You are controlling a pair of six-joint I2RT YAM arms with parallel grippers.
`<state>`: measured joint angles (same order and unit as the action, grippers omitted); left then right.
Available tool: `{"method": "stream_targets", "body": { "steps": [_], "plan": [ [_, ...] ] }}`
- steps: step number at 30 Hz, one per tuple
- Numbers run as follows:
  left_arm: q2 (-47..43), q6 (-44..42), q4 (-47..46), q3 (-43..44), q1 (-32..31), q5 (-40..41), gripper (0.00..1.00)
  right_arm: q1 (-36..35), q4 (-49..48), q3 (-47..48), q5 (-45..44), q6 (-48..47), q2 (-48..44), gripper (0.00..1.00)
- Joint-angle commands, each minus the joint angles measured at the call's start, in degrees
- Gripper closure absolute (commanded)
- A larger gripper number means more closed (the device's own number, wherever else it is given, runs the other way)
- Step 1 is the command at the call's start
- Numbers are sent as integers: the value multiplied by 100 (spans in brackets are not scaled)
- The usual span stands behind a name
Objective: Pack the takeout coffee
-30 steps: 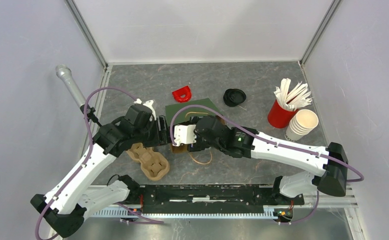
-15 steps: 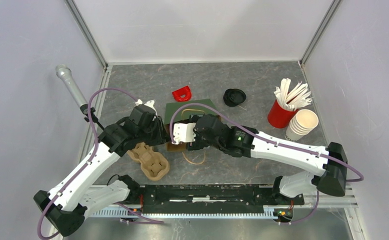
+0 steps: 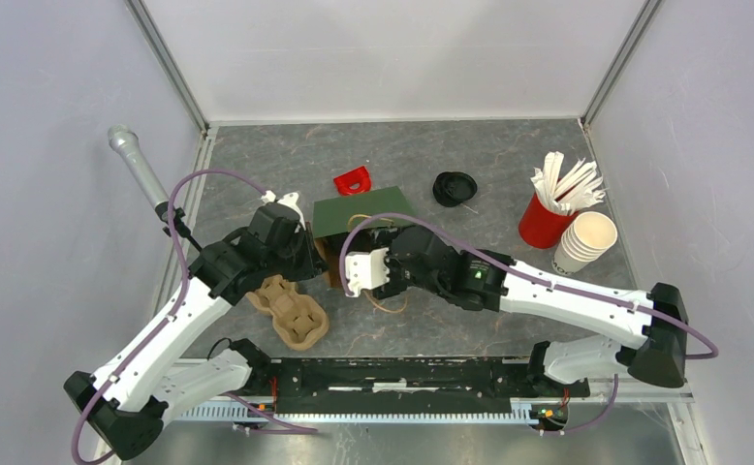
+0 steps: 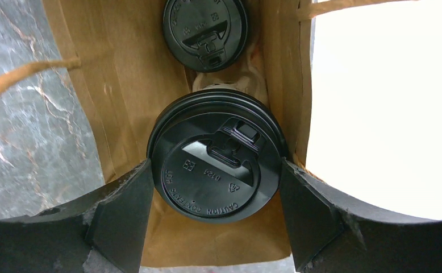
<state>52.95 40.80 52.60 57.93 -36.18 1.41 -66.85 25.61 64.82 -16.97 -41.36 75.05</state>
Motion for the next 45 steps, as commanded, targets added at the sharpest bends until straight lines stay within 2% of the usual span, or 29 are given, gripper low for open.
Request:
{"method": "stream_targets", "body": {
  "steps": [1,9,18,25,38,45],
  "plan": [
    [-127,-344,-332,-46,-20,-114,98,29,-307,-263,22,-1018,-303,48],
    [-111,-549,-512,-71,-20,-654,98,152,-276,-311,340,-2137,-133,47],
    [-222,-645,-598,-220,-21,-835,98,661,52,391,1110,-3037,434,45],
    [-199,-783,-592,-186,-20,-982,98,940,-83,322,1269,-3285,613,45],
    [-227,-729,-740,-227,-20,-1198,98,963,-363,196,1803,-3793,766,46],
    [-222,-737,-758,-246,-20,-1267,98,1066,-534,102,1797,-3948,894,47]
  ]
}}
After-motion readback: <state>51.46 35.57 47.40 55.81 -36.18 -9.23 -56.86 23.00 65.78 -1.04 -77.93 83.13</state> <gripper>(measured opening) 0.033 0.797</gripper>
